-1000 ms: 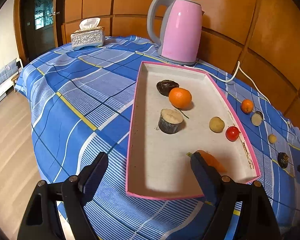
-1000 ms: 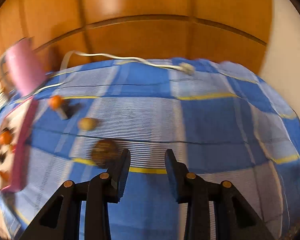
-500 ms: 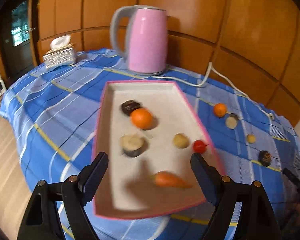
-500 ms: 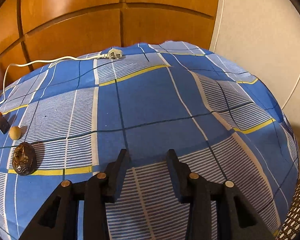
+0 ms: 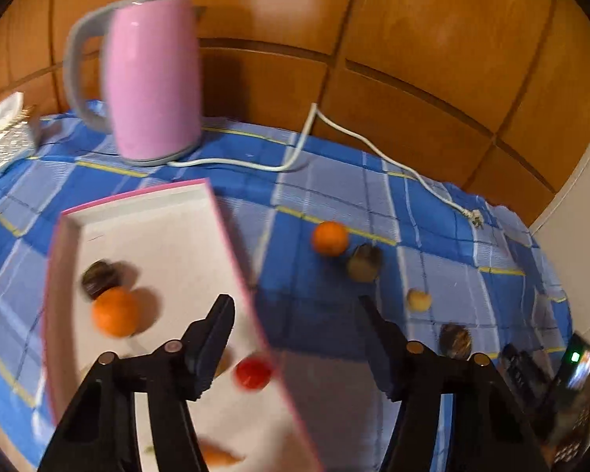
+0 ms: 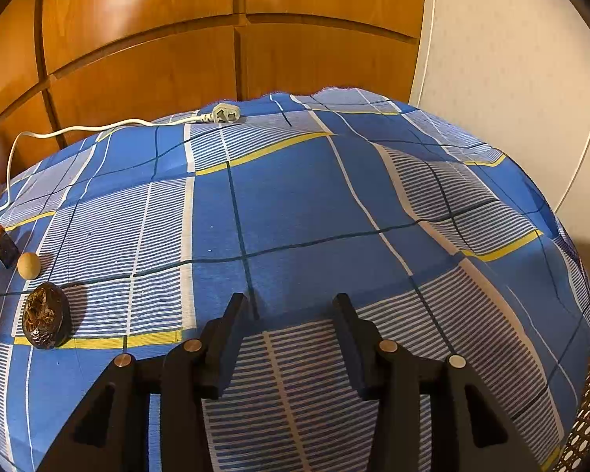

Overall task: Organize fruits
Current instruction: 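Reach the left gripper to the small orange on the cloth and grasp it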

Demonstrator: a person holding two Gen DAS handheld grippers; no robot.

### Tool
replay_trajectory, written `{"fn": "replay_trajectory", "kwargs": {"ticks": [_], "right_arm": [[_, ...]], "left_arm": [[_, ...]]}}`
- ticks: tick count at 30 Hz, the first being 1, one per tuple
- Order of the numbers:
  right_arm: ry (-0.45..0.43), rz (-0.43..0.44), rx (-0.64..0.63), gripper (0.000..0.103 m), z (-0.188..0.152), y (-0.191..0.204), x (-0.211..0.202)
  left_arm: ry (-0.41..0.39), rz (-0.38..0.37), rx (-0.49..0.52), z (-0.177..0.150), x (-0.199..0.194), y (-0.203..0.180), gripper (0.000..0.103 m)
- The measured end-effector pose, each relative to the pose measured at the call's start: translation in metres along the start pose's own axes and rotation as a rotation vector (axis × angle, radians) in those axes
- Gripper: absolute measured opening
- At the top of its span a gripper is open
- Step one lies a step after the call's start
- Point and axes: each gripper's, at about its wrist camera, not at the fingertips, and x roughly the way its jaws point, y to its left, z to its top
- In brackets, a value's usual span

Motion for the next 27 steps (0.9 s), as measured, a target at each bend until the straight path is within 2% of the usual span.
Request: {"fn": "replay_trajectory", "kwargs": {"ticks": [5, 9, 15, 17, 18, 20, 21, 27], "right_arm": [[-0.003, 0.001, 0.001, 0.046, 0.0, 0.0, 0.001], [-0.005, 0.001, 0.001, 0.047, 0.0, 0.0, 0.001], [-0.005, 0.001, 0.001, 0.047, 0.0, 0.0, 0.001], [-0.005, -0.001, 0.0, 0.047, 0.0, 0.001, 0.001], [-0.005, -0.001, -0.001, 0.047, 0.0, 0.001, 0.001], [-0.006, -0.001, -0.001, 0.047, 0.0, 0.001, 0.001], [-0.006, 0.0, 0.0, 0.048, 0.001, 0.001, 0.001], [-0.009, -0.003, -0.004, 0.048, 0.001, 0.001, 0.002]], "left_arm": [[0.073, -0.04, -0.042, 0.027, 0.043, -0.01, 0.063], [0.113, -0.017, -0.045, 0.041, 0.072, -0.015, 0.063], [0.165, -0.035, -0.13, 0.061, 0.113, -0.013, 0.06], [0.175, -0.023, -0.122, 0.064, 0.122, -0.016, 0.06], [0.191, -0.028, -0.122, 0.064, 0.129, -0.016, 0.059], [0.234, -0.057, -0.128, 0.061, 0.144, -0.016, 0.042], [0.246, -0.07, -0.131, 0.057, 0.15, -0.015, 0.04], [0.209, -0.105, -0.129, 0.046, 0.133, -0.008, 0.039]]}}
